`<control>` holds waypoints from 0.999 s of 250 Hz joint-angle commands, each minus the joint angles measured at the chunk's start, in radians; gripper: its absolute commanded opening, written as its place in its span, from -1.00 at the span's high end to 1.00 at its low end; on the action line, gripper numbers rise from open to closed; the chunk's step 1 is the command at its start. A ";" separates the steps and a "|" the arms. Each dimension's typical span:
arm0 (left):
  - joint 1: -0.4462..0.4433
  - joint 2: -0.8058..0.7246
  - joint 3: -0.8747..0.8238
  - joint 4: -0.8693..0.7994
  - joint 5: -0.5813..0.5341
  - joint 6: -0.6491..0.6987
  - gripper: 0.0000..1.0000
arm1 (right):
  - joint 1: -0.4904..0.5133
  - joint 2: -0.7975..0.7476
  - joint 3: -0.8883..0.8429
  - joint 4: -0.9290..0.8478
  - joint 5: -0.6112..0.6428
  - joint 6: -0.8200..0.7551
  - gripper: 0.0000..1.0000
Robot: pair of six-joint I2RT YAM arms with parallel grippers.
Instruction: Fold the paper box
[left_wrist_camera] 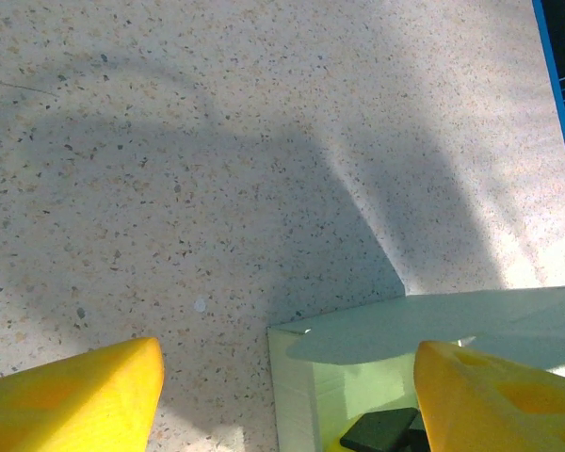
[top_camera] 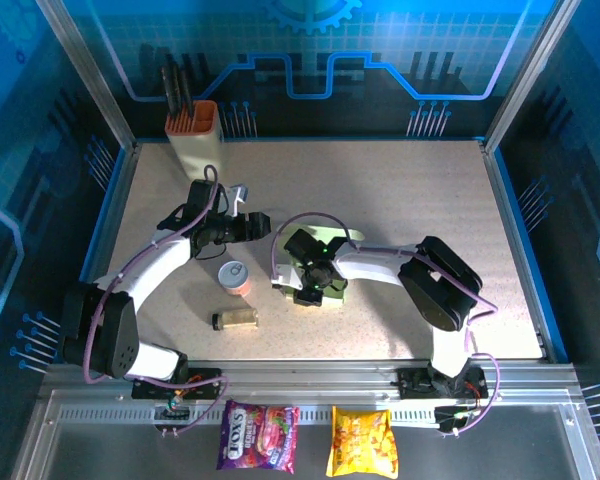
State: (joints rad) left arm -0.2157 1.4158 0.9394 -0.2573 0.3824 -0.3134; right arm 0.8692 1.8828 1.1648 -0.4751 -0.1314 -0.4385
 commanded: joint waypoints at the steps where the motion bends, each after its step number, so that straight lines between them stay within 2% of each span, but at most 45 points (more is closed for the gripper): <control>1: 0.013 -0.013 -0.013 -0.029 0.004 0.014 -0.44 | -0.012 0.024 0.024 -0.028 -0.036 0.007 0.78; 58: 0.015 -0.018 -0.018 -0.031 0.004 0.015 -0.44 | -0.012 0.033 0.031 -0.040 -0.048 0.004 1.00; 80: 0.015 -0.019 -0.017 -0.033 0.004 0.018 -0.44 | -0.011 0.035 0.032 -0.042 -0.051 0.003 1.00; 95: 0.016 -0.023 -0.018 -0.033 0.002 0.019 -0.44 | -0.012 0.032 0.031 -0.040 -0.051 0.004 0.91; 132: 0.015 -0.048 -0.016 -0.035 0.003 0.035 -0.44 | -0.013 0.002 0.023 -0.034 -0.040 0.008 0.48; 153: 0.016 -0.093 -0.029 -0.024 -0.007 0.054 -0.45 | -0.015 -0.027 0.022 -0.039 -0.055 0.014 0.35; 205: 0.016 -0.168 -0.054 0.000 -0.042 0.126 -0.46 | -0.030 -0.147 0.003 -0.030 -0.105 0.046 0.22; 250: 0.014 -0.202 -0.105 0.103 -0.028 0.153 -0.44 | -0.072 -0.292 -0.032 -0.009 -0.142 0.095 0.19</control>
State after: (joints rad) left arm -0.2119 1.2388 0.8764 -0.2256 0.3553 -0.2127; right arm 0.8307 1.6920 1.1576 -0.4938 -0.2184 -0.3908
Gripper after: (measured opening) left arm 0.727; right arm 0.404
